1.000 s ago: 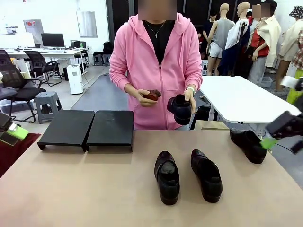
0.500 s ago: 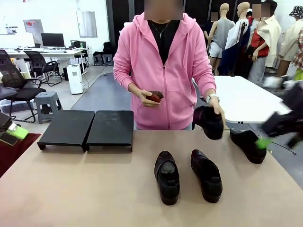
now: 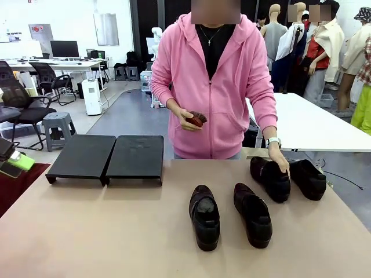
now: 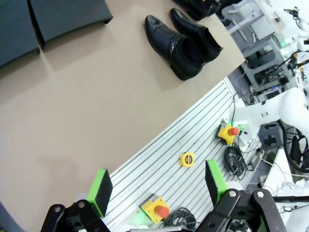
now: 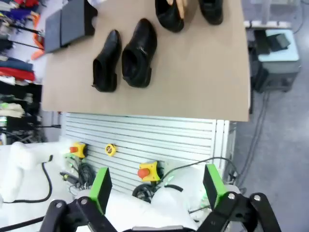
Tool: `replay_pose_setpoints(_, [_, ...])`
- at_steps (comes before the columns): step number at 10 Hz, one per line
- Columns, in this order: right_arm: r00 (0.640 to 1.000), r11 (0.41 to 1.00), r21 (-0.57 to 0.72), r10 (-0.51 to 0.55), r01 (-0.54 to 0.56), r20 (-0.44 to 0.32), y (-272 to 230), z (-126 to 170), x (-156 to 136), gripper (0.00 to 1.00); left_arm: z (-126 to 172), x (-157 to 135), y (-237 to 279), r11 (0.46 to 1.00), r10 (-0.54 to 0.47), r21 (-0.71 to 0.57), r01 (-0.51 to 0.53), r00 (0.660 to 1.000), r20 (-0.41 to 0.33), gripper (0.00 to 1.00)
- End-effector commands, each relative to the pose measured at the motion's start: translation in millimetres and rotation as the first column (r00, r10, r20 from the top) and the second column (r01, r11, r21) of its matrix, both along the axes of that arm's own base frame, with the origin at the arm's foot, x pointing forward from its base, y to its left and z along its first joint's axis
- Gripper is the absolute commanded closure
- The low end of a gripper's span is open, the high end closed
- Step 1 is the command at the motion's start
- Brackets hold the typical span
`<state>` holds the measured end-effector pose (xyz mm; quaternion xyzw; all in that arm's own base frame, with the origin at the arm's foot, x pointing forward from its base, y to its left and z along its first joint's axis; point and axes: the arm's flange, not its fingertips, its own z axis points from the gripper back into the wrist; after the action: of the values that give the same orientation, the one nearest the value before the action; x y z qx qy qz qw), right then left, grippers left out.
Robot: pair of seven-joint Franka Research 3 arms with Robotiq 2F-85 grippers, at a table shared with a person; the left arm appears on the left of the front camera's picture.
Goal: Organize the shoes by placing them on the stand.
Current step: Pick up one Shoe and place it in the middle of the table.
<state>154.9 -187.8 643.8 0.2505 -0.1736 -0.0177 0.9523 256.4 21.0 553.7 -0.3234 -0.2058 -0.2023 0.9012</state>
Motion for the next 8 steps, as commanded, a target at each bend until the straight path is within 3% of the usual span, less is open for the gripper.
replay_pose_setpoints(1, [1.000, 0.999, -0.045, 0.027, -0.027, 0.003, 23, -2, 3, 0.00, 0, 0, 0, 1.000, -0.018, -0.021, 0.018, 1.000, 0.012, 0.00])
replay_pose_setpoints(3, [1.000, 1.000, -0.018, 0.003, -0.003, -0.009, 8, 0, 2, 0.00, 0, 0, 0, 1.000, -0.018, -0.021, 0.018, 1.000, 0.012, 0.00])
replay_pose_setpoints(6, [0.989, 0.986, -0.164, 0.012, -0.036, -0.146, 145, -34, 100, 0.00, 0, 0, 0, 1.000, -0.018, -0.021, 0.018, 1.000, 0.012, 0.00])
replay_pose_setpoints(7, [0.990, 0.983, -0.180, 0.018, -0.043, -0.138, 193, -48, 126, 0.00, 0, 0, 0, 1.000, -0.018, -0.021, 0.018, 1.000, 0.012, 0.00])
replay_pose_setpoints(8, [0.989, 0.960, -0.278, -0.002, -0.039, -0.146, 253, -69, 151, 0.00, 0, 0, 0, 1.000, -0.018, -0.021, 0.018, 1.000, 0.012, 0.00])
